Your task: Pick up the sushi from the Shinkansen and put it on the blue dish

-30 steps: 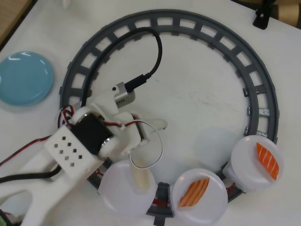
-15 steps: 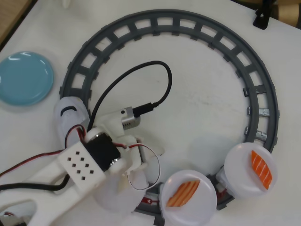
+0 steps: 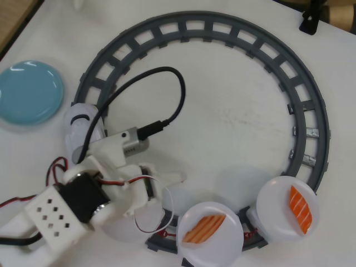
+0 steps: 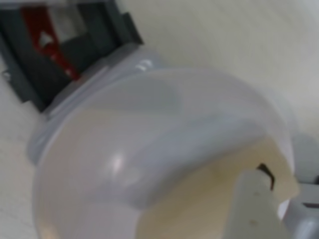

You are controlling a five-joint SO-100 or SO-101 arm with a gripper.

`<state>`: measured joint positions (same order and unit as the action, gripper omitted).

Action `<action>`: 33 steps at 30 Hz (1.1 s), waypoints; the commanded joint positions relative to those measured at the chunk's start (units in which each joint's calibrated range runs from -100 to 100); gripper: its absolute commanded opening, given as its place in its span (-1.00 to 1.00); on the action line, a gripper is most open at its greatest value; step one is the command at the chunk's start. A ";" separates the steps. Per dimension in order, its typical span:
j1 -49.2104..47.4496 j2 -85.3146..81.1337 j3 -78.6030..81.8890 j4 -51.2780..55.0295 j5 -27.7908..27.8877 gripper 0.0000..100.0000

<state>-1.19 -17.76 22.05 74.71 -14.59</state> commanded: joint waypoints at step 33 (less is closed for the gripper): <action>-11.31 -25.75 16.81 -0.61 51.62 -0.24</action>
<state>-10.09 -42.89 39.43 74.37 37.35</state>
